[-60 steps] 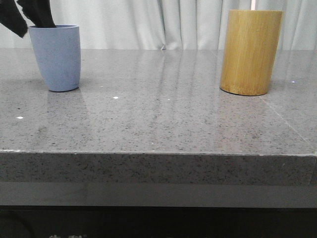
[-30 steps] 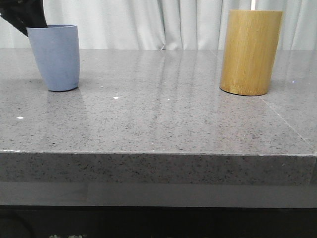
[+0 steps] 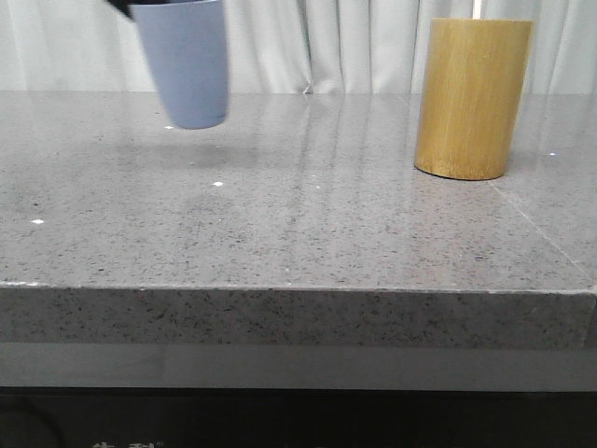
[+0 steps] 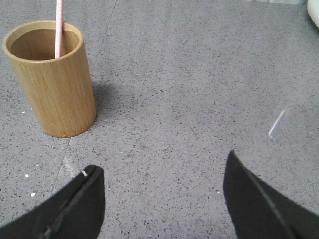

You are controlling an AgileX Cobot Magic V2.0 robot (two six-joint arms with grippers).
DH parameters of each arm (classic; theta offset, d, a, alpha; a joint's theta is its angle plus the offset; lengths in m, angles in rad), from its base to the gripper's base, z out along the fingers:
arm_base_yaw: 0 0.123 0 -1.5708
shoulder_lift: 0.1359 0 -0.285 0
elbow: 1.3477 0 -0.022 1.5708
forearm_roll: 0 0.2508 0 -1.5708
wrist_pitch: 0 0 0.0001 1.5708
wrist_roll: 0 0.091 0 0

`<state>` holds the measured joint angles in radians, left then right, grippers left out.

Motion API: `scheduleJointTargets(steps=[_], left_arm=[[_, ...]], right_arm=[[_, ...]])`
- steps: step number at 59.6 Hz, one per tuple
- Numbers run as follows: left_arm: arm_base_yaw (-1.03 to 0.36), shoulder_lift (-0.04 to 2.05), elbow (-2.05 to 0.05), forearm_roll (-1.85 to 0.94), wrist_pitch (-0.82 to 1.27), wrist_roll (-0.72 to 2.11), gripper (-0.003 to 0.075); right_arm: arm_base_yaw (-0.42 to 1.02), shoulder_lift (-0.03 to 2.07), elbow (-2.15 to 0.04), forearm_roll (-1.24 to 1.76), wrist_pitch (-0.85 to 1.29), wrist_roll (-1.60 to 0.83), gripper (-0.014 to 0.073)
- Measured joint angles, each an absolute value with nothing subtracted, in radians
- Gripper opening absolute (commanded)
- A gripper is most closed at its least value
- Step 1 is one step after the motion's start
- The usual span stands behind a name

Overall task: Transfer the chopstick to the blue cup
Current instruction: 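Carry the blue cup toward the bamboo cup and set it down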

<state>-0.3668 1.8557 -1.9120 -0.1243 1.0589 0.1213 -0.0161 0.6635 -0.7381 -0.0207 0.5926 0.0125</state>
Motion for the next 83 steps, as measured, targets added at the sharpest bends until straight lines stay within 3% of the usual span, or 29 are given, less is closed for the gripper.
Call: scheduleJointTargets(steps=[19,51,56,69,83], left_arm=[[-0.475,2.023,-2.123,-0.128,1.1,0.121,-0.0019],[-0.507,2.084,-2.147,-0.124,1.14,0.119,-0.0014],[-0.507,2.085,-2.148,-0.124,1.14,0.119,0.0036],[-0.507,2.085,-2.15,-0.122,1.14,0.119,0.0387],[-0.507,2.085,-2.159,-0.141,1.152,0.113,0.0409]], right_arm=[[-0.016,0.664,-0.738,-0.021,0.593,0.013,0.0517],[-0.016,0.664,-0.738,-0.021,0.563,0.013,0.0517],[-0.016,0.664,-0.738,-0.021,0.563,0.013,0.0517],[-0.016,0.664,-0.738,-0.021,0.563,0.013,0.0517],[-0.016,0.664,-0.738,-0.021,0.563,0.013,0.0517]])
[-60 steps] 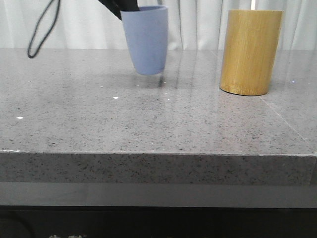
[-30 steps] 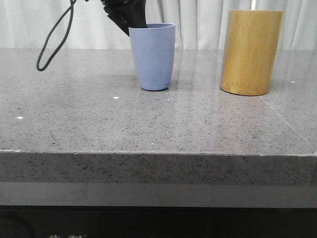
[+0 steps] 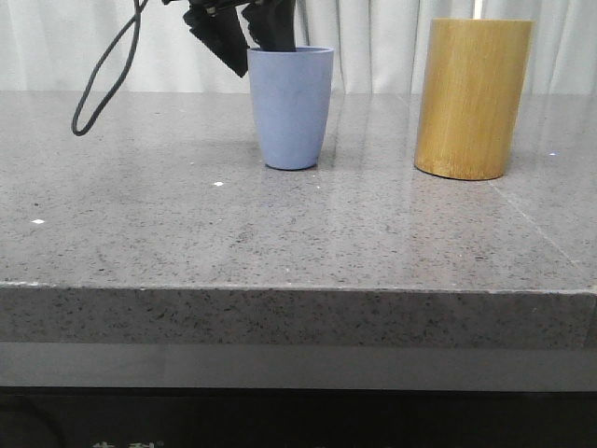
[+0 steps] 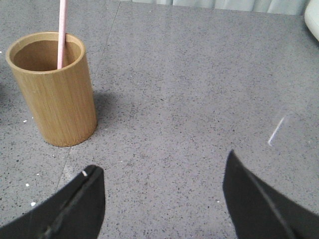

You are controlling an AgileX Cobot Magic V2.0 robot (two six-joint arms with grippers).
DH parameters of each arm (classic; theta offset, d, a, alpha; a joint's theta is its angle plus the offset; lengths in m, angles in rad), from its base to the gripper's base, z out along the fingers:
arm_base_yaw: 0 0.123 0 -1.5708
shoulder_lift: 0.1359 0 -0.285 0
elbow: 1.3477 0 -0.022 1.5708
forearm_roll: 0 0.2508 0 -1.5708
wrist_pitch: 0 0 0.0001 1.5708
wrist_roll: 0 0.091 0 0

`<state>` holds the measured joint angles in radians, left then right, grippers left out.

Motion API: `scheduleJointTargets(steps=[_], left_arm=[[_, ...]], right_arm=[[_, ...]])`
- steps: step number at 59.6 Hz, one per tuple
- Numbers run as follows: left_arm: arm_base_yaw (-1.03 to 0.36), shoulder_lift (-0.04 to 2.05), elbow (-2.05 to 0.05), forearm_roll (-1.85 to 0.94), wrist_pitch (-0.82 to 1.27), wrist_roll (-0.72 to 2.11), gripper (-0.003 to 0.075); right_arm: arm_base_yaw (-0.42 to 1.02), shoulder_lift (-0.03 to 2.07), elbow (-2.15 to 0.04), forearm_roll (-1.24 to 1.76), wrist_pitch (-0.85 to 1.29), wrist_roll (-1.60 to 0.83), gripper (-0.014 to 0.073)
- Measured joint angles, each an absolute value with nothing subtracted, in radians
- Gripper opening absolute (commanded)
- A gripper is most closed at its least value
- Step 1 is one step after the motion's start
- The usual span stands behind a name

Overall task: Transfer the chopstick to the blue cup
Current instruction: 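Carry the blue cup toward the bamboo cup and set it down, then open the left gripper and lift it away from the cup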

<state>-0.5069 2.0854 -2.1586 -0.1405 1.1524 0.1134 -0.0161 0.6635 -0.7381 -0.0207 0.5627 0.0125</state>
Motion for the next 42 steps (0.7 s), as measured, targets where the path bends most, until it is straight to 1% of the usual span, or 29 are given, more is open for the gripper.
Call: scheduleJointTargets(steps=[17,25,42], left_arm=[[-0.507,2.085,-2.291,-0.147,1.247,0.113,0.0408],[-0.507,2.077,-2.345,-0.147,1.255,0.106,0.0408],[-0.507,1.92,-2.345,-0.147,1.266,0.094,0.0398]], right_arm=[[-0.016,0.664,-0.738,-0.021,0.554,0.013,0.0517],[-0.016,0.664,-0.738,-0.021,0.534,0.013,0.0517],[-0.016,0.664,-0.738,-0.021,0.51,0.013,0.0517]])
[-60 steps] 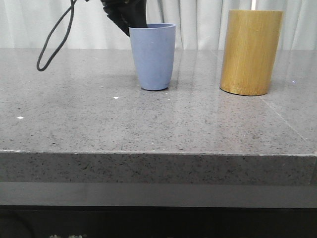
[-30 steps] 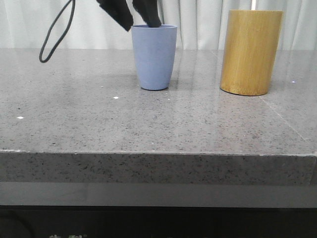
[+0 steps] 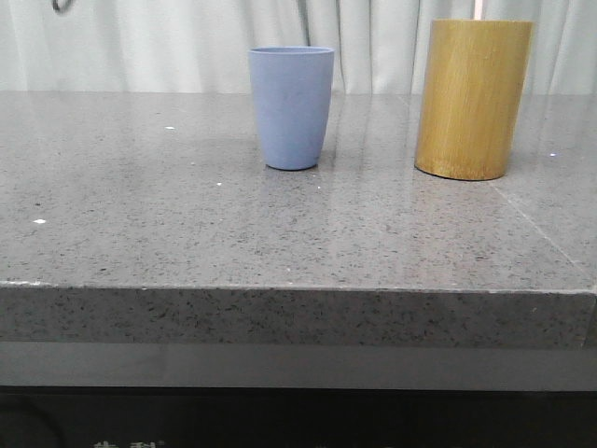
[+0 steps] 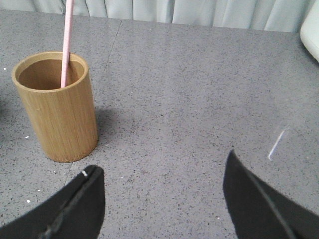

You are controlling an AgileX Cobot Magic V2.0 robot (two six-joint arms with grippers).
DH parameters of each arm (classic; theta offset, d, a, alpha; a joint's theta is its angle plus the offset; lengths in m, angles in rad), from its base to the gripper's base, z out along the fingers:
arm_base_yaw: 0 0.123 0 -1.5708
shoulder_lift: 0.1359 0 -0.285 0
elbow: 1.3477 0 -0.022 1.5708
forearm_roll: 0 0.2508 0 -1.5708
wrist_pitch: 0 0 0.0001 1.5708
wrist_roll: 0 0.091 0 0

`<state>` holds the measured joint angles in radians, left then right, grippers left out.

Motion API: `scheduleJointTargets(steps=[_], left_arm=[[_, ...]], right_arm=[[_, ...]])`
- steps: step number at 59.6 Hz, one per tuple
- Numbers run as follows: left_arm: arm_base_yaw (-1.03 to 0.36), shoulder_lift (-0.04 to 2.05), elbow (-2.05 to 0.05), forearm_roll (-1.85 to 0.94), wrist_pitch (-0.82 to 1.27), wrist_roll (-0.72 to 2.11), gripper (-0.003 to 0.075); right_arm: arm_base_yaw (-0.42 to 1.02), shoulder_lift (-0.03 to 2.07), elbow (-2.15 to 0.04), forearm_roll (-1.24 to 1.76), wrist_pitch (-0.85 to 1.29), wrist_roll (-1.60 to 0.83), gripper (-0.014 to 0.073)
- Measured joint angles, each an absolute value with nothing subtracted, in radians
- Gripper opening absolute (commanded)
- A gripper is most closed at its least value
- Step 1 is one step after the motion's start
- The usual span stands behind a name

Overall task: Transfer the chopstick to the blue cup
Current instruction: 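Open the left gripper and lift it away from the cup, then move the right gripper down to the pink stick in the bamboo cup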

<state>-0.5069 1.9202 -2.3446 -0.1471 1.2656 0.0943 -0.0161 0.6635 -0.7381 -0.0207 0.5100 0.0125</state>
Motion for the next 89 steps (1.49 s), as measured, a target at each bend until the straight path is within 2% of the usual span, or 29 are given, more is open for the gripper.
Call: scheduleJointTargets(steps=[13,37,47,60,89], left_arm=[[-0.507,1.71,-2.18,-0.149,1.201,0.099,0.0339],[-0.507,1.182,-1.348,-0.158,0.718,0.106,0.0315],[-0.507,0.998,-1.087,-0.165,0.616,0.108,0.0315],[-0.507,0.876,-0.952,-0.167,0.605,0.108,0.0315],[-0.507,0.854,-0.943,-0.172,0.605,0.108,0.0315]], right_arm=[[-0.016,0.664,-0.738,-0.017,0.492,0.013,0.0517],[-0.016,0.664,-0.738,-0.01,0.472,0.013,0.0517],[-0.016,0.666,-0.738,0.03,0.471,0.013,0.0517],[-0.016,0.737,-0.798,0.095,0.507,0.011,0.0517],[0.016,1.149,-1.162,0.407,0.555,-0.171,0.0517]])
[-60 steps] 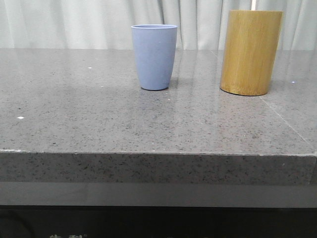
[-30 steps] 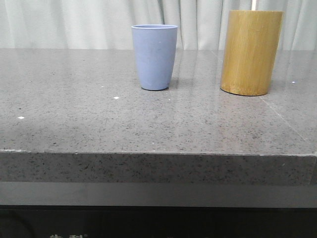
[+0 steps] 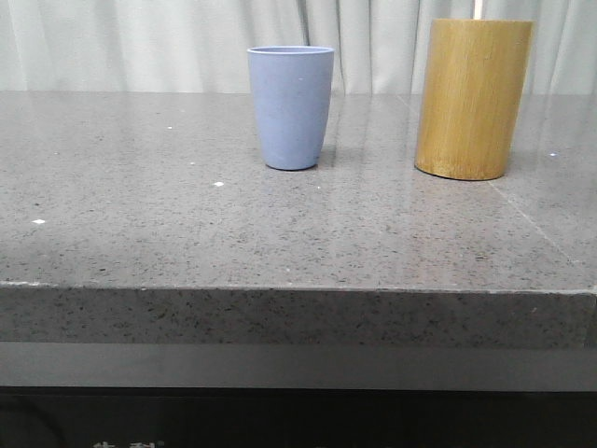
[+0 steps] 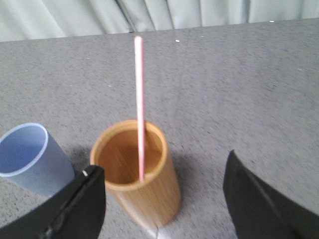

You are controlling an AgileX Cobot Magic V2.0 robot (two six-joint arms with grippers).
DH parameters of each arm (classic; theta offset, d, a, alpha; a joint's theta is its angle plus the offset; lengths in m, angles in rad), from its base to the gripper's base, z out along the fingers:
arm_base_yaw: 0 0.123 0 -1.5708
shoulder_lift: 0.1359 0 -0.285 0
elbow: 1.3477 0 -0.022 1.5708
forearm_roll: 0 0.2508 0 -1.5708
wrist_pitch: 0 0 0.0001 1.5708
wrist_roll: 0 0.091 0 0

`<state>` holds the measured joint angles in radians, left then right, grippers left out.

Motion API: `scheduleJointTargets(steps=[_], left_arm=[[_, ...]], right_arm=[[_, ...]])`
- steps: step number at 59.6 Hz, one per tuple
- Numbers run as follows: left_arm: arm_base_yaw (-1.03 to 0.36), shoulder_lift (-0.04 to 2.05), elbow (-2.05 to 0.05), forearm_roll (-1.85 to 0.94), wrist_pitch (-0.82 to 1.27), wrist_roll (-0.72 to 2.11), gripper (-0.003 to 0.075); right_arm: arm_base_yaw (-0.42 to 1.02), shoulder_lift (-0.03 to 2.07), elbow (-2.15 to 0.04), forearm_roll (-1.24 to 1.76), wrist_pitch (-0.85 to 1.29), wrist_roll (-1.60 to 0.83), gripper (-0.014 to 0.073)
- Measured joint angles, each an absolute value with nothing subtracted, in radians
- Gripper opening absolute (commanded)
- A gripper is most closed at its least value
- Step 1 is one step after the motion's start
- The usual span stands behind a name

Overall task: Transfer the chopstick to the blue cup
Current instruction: 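Move the right gripper down to the pink stick in the bamboo cup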

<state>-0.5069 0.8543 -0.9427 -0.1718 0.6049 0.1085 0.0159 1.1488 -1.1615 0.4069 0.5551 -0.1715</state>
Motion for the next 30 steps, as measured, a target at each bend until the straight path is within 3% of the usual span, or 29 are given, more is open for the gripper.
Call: scheduleJointTargets(steps=[30], left_arm=[[-0.507,0.854,-0.943,-0.172,0.605,0.108,0.0315]], right_arm=[[0.073,1.584,-1.508,0.423,0.512,-0.185,0.0517]])
